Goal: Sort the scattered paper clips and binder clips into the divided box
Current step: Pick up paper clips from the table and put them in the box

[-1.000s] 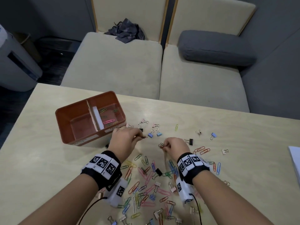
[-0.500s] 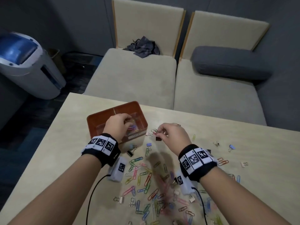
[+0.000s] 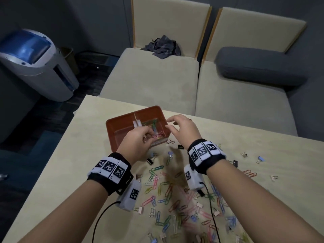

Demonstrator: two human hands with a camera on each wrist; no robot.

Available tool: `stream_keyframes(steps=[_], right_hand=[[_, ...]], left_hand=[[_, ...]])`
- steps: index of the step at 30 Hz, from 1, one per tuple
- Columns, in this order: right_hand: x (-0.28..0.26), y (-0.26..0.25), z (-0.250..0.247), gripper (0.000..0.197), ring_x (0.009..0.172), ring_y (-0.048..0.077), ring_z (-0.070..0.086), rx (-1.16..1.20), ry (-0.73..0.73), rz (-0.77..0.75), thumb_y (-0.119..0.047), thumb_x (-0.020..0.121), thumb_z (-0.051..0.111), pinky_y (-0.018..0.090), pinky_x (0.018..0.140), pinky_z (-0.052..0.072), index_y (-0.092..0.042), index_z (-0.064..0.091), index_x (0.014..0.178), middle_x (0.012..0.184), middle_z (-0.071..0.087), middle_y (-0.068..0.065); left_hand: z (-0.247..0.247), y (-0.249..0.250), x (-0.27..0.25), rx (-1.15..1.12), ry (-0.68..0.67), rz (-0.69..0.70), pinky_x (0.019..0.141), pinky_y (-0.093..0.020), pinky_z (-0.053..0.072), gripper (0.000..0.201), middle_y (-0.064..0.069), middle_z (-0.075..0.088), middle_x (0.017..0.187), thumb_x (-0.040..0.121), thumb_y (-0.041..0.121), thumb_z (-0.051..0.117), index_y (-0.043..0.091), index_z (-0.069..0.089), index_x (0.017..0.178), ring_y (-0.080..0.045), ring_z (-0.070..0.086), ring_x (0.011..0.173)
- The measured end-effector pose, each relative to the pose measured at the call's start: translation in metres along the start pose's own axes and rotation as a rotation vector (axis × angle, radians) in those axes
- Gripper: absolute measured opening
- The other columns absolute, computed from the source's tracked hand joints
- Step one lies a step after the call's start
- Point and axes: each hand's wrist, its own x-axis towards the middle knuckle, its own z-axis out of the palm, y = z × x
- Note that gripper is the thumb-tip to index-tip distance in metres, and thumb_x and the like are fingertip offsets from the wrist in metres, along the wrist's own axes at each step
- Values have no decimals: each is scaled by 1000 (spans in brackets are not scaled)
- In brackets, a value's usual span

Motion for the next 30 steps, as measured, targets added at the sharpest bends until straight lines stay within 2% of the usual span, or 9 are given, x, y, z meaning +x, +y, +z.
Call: stream_keyframes(steps=[3,5,8,12,16,20,22,25,30], right_hand=[[-36,30,-11,16,89,15,60,-48,2,60,-29,87,63,36,88,48,-22,67,101,98,63,-6],[-66,53,-13,18,89,12,58,-118,-76,166,-34,86,65,36,89,47,-25,66,101,92,61,-10],[-108,78,-12,27,93,9,56,-183,-230,312,-44,80,68,35,94,45,-30,63,103,91,61,-14],[-138,93,-2,31,93,8,54,-273,-330,360,-54,75,69,34,96,41,-34,62,97,91,63,-14],[-144,96,9,33,97,13,52,-342,-379,369,-58,71,68,36,92,35,-31,63,90,94,62,-11],[-145,96,19,28,103,15,52,-349,-379,383,-52,74,69,38,95,32,-30,64,91,101,64,-9],[-144,97,23,21,105,15,52,-312,-357,393,-47,77,69,37,95,32,-31,65,91,102,65,-9],[-139,100,25,10,102,15,54,-230,-353,400,-44,81,67,36,94,33,-35,62,81,97,66,-10],[-129,100,29,7,101,16,55,-242,-402,340,-35,86,63,35,92,35,-31,66,80,97,66,-9]], left_hand=[[17,3,-15,-40,-77,54,71,-19,47,13,3,63,88,81,17,71,13,65,93,-9,57,77],[32,7,-27,-12,-155,70,74,-24,51,17,6,63,91,82,22,71,16,64,96,-9,57,80],[60,10,-41,101,-243,78,75,-21,46,22,9,63,96,83,32,69,21,63,101,-5,51,82],[96,13,-48,205,-334,4,78,-25,47,24,11,64,100,83,39,66,25,61,102,-10,57,91],[119,15,-45,273,-349,-53,83,-31,49,23,11,65,97,83,43,63,27,61,99,-13,58,92],[132,15,-40,328,-391,-54,88,-36,46,23,9,61,94,83,47,61,27,57,94,-16,55,91],[136,17,-36,340,-406,-60,91,-37,43,23,8,59,97,84,47,60,27,57,96,-16,54,94],[140,17,-31,349,-414,-79,95,-38,40,19,8,59,101,85,43,60,28,58,96,-16,53,98],[142,16,-27,355,-464,-53,94,-37,36,9,9,59,101,88,38,57,30,61,90,-16,50,103]])
